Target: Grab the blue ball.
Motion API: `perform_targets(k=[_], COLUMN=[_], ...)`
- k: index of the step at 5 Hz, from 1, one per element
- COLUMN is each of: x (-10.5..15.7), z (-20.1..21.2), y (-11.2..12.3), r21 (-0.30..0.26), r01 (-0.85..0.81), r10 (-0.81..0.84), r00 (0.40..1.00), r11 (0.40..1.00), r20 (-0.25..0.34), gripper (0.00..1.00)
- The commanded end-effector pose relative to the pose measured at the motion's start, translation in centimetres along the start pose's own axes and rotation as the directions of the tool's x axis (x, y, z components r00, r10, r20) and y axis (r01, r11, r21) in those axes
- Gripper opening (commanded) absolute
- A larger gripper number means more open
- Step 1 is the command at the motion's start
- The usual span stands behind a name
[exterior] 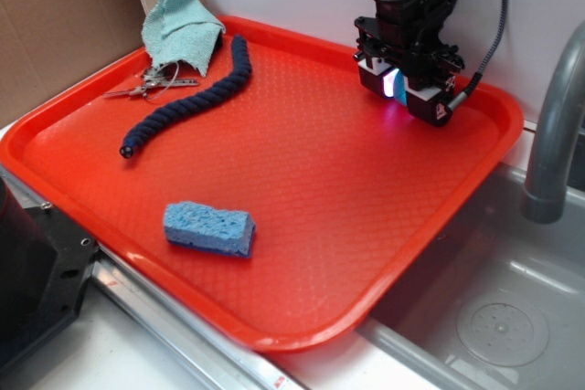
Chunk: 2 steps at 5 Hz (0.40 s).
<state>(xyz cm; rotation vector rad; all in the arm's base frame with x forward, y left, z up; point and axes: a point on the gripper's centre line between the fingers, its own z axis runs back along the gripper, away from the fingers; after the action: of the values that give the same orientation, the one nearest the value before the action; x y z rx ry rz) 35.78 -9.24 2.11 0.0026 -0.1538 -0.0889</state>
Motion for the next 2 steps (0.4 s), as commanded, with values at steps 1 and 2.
perform_targets(k=[1,2], x=[-5.1,-8.7], z=[12.3,15.7], y=[1.3,2.3], r21=[0.080,0.080], r01=[-0.167,-0.258], r10=[0.165,0.266], r00=[0.986,0.956], r11=[0.983,0.963], r20=[0.031,-0.120], gripper=[0.00,0.00])
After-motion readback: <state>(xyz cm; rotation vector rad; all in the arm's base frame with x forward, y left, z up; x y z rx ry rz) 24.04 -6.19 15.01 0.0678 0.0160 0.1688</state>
